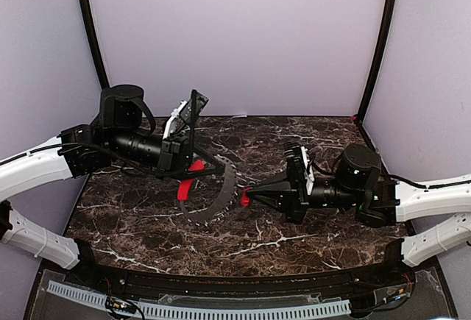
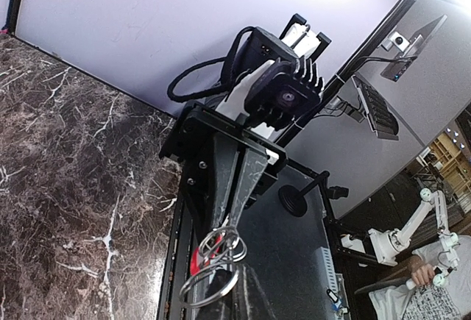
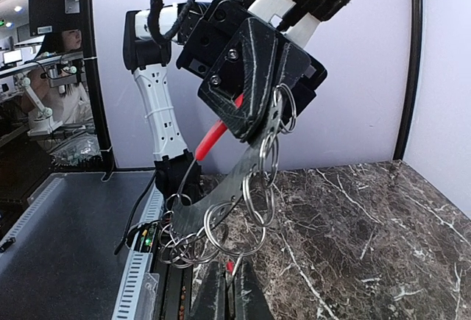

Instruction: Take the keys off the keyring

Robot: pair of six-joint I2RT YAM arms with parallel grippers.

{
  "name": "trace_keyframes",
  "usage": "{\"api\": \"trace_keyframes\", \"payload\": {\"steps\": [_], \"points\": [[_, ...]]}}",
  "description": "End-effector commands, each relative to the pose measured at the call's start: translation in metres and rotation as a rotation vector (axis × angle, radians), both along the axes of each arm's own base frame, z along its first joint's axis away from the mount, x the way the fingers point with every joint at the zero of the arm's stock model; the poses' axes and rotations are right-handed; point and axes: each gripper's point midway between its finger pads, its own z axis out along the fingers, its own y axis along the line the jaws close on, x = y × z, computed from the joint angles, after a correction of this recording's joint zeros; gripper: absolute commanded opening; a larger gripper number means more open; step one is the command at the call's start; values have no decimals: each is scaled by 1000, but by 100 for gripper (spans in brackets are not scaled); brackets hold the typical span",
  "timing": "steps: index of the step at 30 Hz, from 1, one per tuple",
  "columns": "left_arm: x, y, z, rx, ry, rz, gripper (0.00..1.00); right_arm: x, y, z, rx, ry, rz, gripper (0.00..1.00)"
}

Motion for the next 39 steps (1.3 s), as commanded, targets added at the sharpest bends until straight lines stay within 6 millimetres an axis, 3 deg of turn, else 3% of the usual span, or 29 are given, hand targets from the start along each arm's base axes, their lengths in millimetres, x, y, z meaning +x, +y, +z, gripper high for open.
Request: {"api": "trace_keyframes", "payload": {"steps": [1, 9, 15, 22, 32, 39], "points": [[-2, 8, 10, -39, -39, -7, 0, 8, -4, 5, -13, -25, -70, 0], [-1, 12, -1, -47, -46, -18, 0, 19, -16, 11, 1, -35, -160, 0], [-1, 8, -22, -43, -19, -49, 0, 15, -19, 21, 45, -33, -141, 0], [1, 4, -51, -89, -15, -52, 3, 14, -17, 15, 66, -1, -127, 0], [9, 3, -91, -29, 29, 0, 27, 14, -14, 11, 63, 21, -118, 0], [31, 16, -82, 12, -71, 171, 51, 17, -11, 7, 48, 34, -131, 0]]}}
